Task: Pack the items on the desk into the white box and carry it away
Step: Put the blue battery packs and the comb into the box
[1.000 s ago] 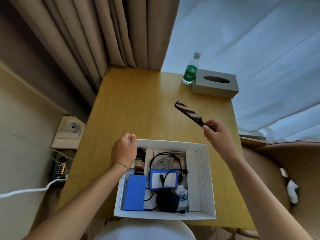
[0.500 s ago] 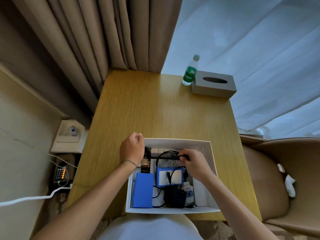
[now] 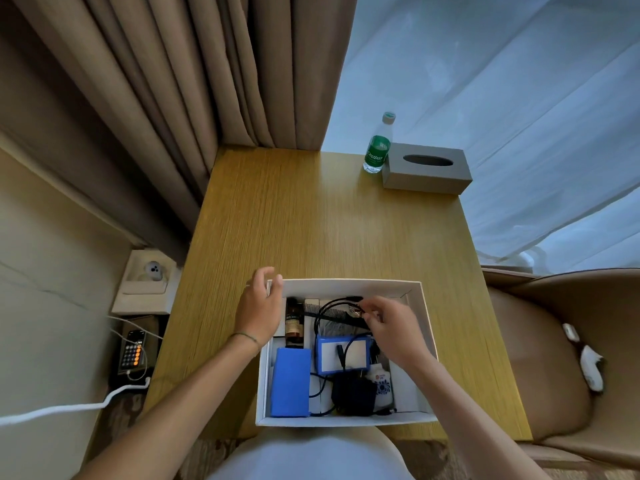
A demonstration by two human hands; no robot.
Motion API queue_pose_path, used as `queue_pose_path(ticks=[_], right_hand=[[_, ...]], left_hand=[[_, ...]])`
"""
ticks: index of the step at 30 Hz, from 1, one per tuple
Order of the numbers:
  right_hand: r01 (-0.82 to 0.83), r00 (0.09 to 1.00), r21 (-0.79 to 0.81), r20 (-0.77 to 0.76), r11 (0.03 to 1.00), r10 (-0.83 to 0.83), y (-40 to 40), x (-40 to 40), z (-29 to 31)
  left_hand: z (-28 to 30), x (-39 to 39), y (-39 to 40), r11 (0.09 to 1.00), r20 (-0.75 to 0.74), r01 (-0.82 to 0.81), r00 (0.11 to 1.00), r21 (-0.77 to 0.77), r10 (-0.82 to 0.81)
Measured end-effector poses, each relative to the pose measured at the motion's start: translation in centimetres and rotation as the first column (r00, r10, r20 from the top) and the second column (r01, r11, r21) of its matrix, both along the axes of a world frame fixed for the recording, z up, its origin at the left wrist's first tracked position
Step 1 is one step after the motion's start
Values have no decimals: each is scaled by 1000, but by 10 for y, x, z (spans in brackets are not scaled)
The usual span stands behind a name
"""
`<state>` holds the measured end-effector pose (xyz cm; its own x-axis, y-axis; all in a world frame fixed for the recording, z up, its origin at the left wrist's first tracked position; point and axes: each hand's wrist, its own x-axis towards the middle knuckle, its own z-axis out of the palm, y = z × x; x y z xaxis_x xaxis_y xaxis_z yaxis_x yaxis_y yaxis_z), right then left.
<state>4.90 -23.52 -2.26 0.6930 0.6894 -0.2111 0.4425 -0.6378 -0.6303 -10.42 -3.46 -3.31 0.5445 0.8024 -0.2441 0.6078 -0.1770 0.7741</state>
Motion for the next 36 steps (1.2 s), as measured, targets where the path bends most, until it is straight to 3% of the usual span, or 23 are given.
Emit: queue_pose_path(ticks=[4,7,12,15,21,27,36], right_hand=[[100,995,145,16,984,-103,-24,6,25],[97,984,163,131,982,-119,-49,8,34],[126,945,49,299,991,-135,-91,12,26],[142,942,-63,315,988,-115,-103,17,16],[77,962,-234,273,969,-10,-101,20,2],[80,959,-183,283,980,-25,-97,19,7],[208,944,-147,290,967,-159,-100,1,19]], left_hand=[[9,-36,-8,997,2,41,999,72,-41],[15,-59,-19,995,-27,16,1000,100,-13],[15,-74,-30,997,-134,72,989,28,-67],[13,-74,-37,984,-249,162,959,78,-138],[14,-66,-44,963,-349,191,930,192,-115],[17,-68,-48,970,-328,181,937,161,-120],[38,-62,-21,925,-197,327,937,193,-290]])
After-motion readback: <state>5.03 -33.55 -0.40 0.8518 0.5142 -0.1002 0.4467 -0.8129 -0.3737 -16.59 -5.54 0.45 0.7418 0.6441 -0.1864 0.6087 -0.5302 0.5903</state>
